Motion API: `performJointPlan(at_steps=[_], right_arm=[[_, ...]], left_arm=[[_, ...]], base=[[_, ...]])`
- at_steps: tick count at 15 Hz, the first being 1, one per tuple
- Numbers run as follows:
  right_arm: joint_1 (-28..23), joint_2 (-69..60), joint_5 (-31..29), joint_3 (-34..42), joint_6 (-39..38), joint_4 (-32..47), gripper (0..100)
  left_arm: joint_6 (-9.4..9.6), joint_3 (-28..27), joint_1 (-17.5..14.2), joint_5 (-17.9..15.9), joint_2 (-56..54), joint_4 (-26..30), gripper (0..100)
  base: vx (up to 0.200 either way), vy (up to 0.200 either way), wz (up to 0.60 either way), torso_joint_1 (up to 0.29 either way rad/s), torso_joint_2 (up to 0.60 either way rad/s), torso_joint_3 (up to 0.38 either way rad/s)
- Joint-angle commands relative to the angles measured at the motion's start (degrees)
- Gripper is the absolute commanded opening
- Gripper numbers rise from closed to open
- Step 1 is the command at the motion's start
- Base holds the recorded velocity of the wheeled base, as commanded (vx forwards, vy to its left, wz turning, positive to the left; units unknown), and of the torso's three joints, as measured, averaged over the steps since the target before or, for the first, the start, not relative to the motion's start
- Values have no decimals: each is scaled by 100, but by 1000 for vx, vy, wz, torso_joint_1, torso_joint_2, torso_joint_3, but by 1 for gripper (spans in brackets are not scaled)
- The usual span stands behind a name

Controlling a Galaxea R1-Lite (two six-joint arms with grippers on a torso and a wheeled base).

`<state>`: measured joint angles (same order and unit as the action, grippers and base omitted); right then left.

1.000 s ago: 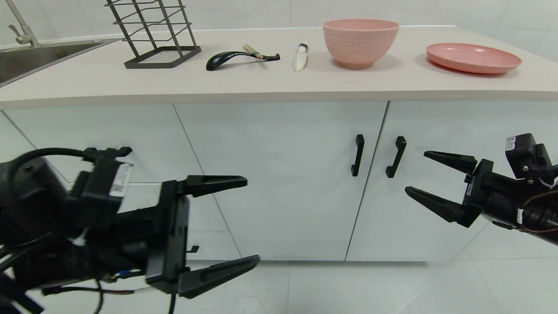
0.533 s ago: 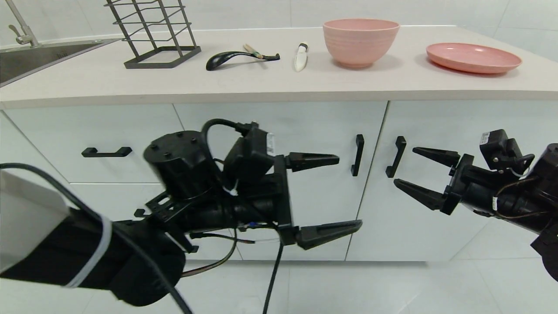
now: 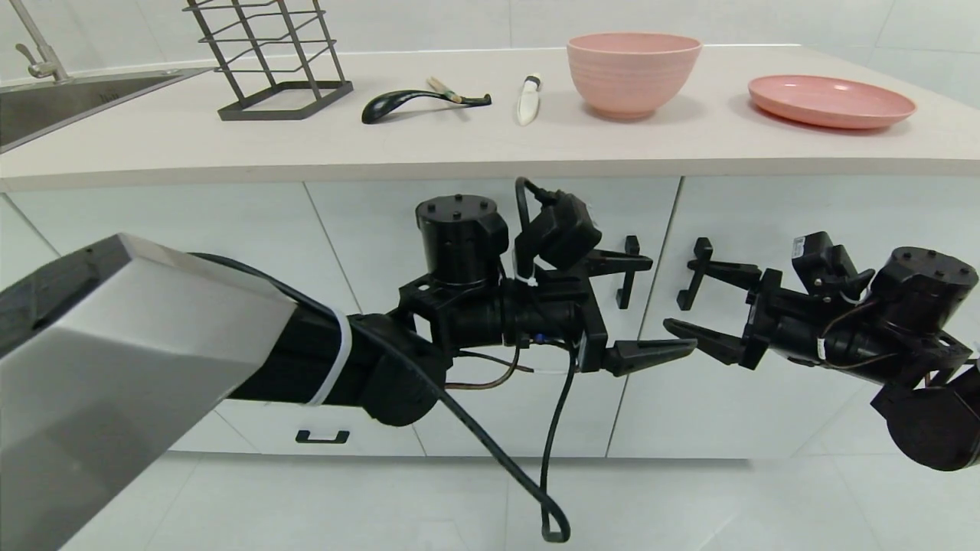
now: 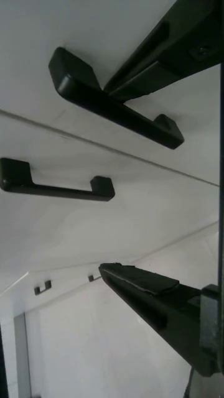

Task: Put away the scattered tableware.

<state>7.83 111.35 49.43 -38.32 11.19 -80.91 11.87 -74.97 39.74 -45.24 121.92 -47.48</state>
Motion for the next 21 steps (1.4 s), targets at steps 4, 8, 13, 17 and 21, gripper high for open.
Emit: performJointPlan(at_steps=[4,8,13,17,21], right_arm=[[-167,-26,770,52,15,-13,100],[-457,-570,1534,931,111,-118,100],[-563,-1265,1877,1775,182,-355,100],[-704,-1361,1833,2030,252,-347,100],[-1442,-1142,1780,2030,270,-347,100]], left_arm=[[245,-1327,-10,-2,614,811,100],[245,-1380,7,15,693,802,100],[210,-2144,209,349,1097,767,100],[105,-3111,772,332,1695,767,100],[-203,-3129,1000,332,1712,609,100]], base=[[0,0,0,0,0,0],[0,0,0,0,0,0],[0,0,0,0,0,0],[0,0,0,0,0,0],[0,0,0,0,0,0]])
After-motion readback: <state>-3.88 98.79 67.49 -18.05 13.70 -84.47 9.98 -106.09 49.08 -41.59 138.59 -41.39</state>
